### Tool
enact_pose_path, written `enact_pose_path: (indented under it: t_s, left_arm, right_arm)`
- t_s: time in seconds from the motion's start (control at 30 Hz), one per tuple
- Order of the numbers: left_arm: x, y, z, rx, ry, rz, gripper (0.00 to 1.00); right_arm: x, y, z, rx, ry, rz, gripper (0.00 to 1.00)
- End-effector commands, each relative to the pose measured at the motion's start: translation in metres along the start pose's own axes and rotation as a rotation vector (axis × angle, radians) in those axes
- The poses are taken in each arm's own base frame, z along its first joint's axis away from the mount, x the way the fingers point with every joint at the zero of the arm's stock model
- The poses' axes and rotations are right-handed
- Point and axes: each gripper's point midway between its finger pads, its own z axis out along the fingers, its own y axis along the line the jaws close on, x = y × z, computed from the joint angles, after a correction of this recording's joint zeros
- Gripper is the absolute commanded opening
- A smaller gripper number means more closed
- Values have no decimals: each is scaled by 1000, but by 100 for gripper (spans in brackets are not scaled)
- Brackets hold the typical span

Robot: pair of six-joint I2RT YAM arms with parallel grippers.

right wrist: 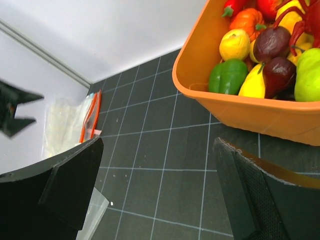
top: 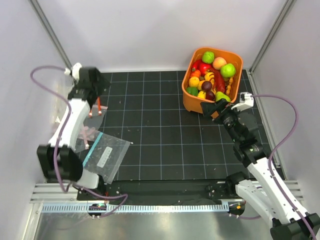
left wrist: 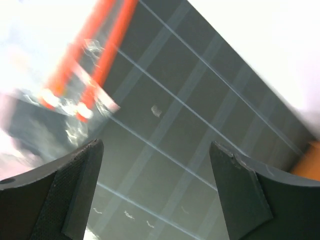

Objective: Place the food in the zip-top bag and seal the zipper
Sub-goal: Pick up the zipper food storage bag at the center of the board.

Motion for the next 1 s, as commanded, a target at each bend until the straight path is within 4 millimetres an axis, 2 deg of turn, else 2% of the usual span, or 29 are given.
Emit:
enact_pose_path:
  t_s: [0.0,0.03,0.07,0.1,0.13,0.17,0.27,0.3,0.4,0.53,0.63,0.67,0.7,0.77,0.93,0.97]
  left_arm:
    - [-4,62,12,-399,152,333,91]
    - [-32,43,15,-386,120,372,86]
    - [-21,50,34,-439,179,432,84]
    - [-28,45,36,-442,196,472,78]
    - [-25,46,42,-458,220,493,75]
    - [-13,58,56,-515,271,534,73]
    - [-15,58,73,-542,266,578,73]
    - [-12,63,84,-571,271,604,73]
    - [-14,69,97,-612,259,665,73]
    - [0,94,123,-706,296,754,69]
    - [5,110,136,-751,328,779,62]
    - [14,118,145,-767,355,789,60]
    - [7,117,146,-771,354,780,57]
    - [9,119,153,-777,367,784,53]
    - [13,110,170,-710,368,781,54]
    - [5,118,173,-714,368,750,54]
  right_arm:
    - [-5,13,4,-58,-13,-1,99]
    - [-7,15,4,-60,-13,0,100]
    - [-7,14,3,-58,-13,-1,100]
    - [-8,15,2,-59,-17,1,100]
    - [-9,16,1,-65,-19,1,100]
    - [-11,17,-1,-71,-28,-2,99]
    - [-12,17,-3,-74,-35,-2,100]
    - [-12,17,-3,-75,-40,-1,100]
    - [-11,17,-2,-76,-35,1,99]
    - [-12,18,-2,-75,-36,3,100]
    - [-13,19,-4,-81,-41,5,99]
    - [-14,19,-5,-82,-46,5,100]
    - [-14,19,-5,-82,-46,3,100]
    - [-14,19,-6,-85,-48,4,100]
    - [-14,20,-6,-86,-49,8,100]
    - [-15,21,-6,-89,-50,8,100]
